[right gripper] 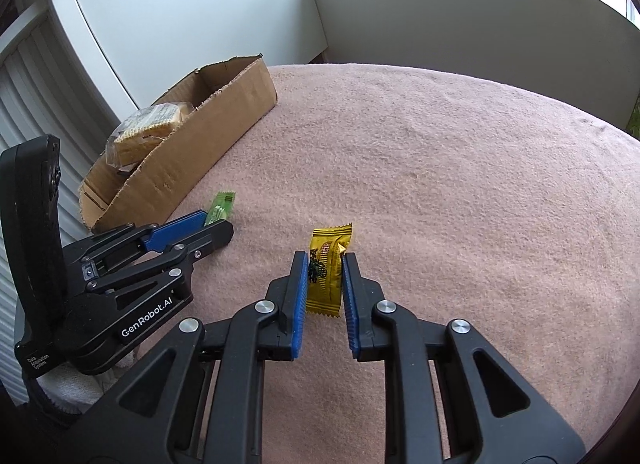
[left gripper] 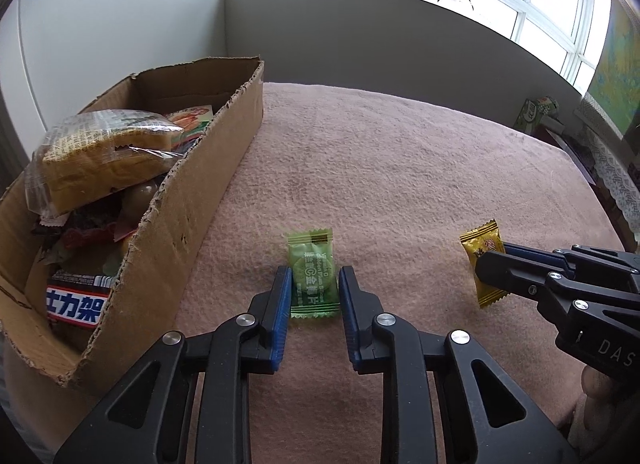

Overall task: Organize snacks
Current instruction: 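Grasp the green candy with the left gripper while the right grasps the yellow candy, then carry both candies into the box and open both grippers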

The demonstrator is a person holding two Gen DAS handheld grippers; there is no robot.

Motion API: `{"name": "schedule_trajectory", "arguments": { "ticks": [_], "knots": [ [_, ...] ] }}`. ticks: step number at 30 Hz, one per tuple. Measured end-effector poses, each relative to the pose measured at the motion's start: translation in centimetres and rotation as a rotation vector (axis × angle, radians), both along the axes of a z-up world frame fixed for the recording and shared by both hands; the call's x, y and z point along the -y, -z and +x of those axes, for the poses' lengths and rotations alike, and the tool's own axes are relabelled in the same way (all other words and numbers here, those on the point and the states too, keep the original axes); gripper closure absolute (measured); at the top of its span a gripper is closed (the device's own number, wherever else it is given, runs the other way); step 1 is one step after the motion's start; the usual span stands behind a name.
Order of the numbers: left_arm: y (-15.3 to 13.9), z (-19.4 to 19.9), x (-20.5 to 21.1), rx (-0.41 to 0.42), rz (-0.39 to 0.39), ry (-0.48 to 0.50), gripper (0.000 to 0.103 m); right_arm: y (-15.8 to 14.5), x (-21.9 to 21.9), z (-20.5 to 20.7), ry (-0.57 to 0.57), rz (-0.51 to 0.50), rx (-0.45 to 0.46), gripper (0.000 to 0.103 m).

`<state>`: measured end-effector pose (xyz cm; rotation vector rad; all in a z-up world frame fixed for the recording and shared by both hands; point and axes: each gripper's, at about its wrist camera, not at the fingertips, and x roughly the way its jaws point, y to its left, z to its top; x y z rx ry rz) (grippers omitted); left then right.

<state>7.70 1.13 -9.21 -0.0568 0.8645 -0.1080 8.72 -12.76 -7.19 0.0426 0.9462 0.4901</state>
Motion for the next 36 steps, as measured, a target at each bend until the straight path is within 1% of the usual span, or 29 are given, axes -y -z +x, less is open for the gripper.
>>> {"name": "schedule_trajectory", "arguments": {
  "ticks": [3,7,13,17,21,28,33,36],
  "knots": [
    [-0.6,-0.5,-0.1,0.015,-0.015,0.005,0.081,0.4,-0.1,-0.3,0.003,-0.007,-0.004,0.086],
    [-1.6,-1.5,0.3,0.052,-0.016,0.019,0.081,0.2,0.1,-0.4,0.019,0.006,0.007,0.086],
    [-3.6,-2.5,0.9,0.114,-0.024,0.035,0.081,-1.4,0.8,-0.5,0.058,0.053,0.046,0.086],
    [-4.8,-2.9,0.3,0.148,-0.032,0.030,0.081,-3.0,0.4,-0.2,0.066,0.084,0.077,0.086],
    [-6.0,-3.3,-1.4,0.187,-0.048,-0.001,0.081,-4.8,-1.4,0.2,0.046,0.113,0.117,0.086],
    [-7.3,-4.3,-5.4,0.248,-0.062,-0.080,0.081,-7.5,-6.1,1.0,-0.014,0.155,0.174,0.086],
    [-7.8,-4.7,-8.0,0.276,-0.064,-0.139,0.081,-8.2,-9.5,1.5,-0.065,0.169,0.190,0.086],
    [-7.8,-5.0,-9.5,0.287,-0.055,-0.174,0.081,-8.1,-10.9,2.0,-0.083,0.183,0.183,0.086]
  ]
}}
